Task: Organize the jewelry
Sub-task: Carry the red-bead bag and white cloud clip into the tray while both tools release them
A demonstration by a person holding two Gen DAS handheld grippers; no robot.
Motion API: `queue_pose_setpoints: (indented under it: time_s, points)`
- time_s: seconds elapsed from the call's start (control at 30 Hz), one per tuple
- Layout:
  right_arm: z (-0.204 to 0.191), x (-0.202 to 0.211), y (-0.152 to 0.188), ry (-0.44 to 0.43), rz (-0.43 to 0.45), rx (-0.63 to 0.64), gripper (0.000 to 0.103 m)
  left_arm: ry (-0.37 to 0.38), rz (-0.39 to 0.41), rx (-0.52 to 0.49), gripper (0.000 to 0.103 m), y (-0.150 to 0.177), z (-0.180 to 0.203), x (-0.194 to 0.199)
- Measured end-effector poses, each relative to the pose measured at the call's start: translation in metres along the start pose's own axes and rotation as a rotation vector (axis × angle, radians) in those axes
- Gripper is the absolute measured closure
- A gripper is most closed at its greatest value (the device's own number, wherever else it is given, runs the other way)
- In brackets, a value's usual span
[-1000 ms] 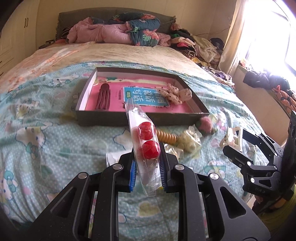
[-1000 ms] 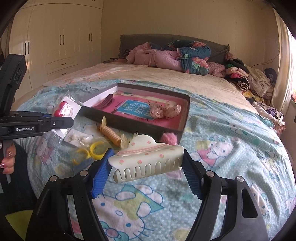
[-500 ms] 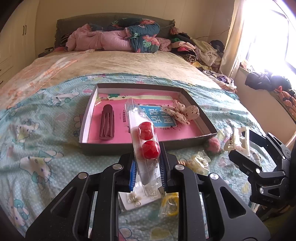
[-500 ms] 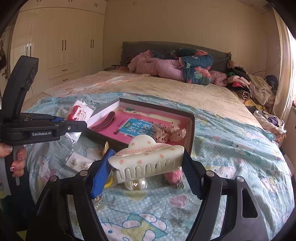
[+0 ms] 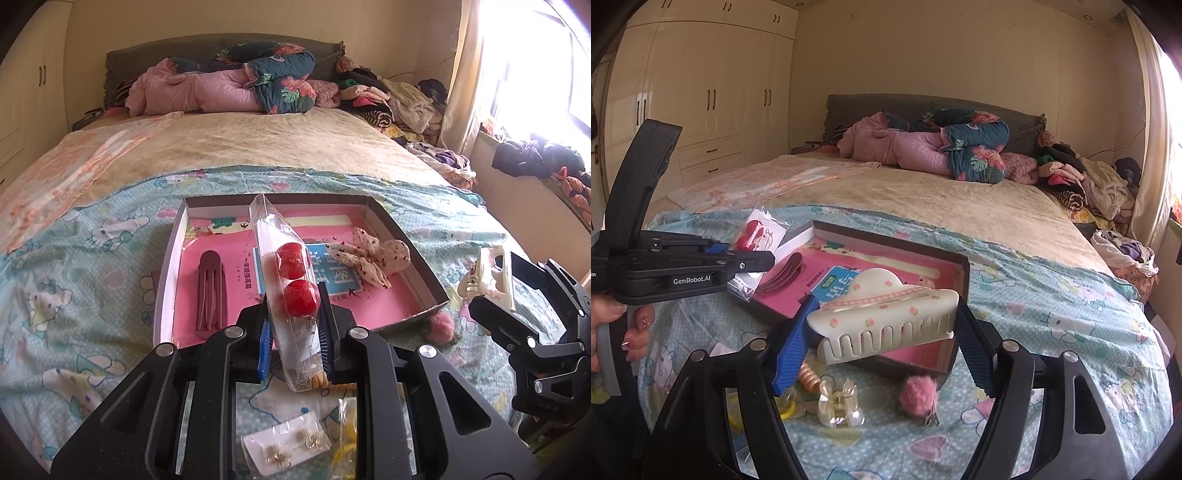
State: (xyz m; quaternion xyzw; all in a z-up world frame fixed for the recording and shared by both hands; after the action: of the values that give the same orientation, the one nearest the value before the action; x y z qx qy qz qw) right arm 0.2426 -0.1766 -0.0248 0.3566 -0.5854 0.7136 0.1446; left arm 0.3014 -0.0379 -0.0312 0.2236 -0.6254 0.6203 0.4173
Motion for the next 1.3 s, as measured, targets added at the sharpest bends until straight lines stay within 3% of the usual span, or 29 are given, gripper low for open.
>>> queue_pose_setpoints:
  time_s: [0.57,1.3]
  points:
    - [0.034,-0.040,-0.013,0.052,-0.032,-0.059,0.033,-0.001,-0.041,-0.015,0.089,-0.023,0.007,-0.043]
    - [0.036,-0.126,-0.013,0.043,-0.204,-0.065,0.033,-0.035,-0.151,0.022,0.089,-0.029,-0.019,-0.105]
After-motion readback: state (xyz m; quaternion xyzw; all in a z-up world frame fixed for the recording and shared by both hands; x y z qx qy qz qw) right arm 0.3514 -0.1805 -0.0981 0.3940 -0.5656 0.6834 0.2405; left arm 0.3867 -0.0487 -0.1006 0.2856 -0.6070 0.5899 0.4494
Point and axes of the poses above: each gripper's, at about its wrist camera, not at the fingertips, and x roughly against the way its jaws point, z to its right, y to its underside, the point moved 5 cm from there along -x, roughly the way its jaws point, and after that the axes turned 13 degrees about -z, right-handed, at the moved point
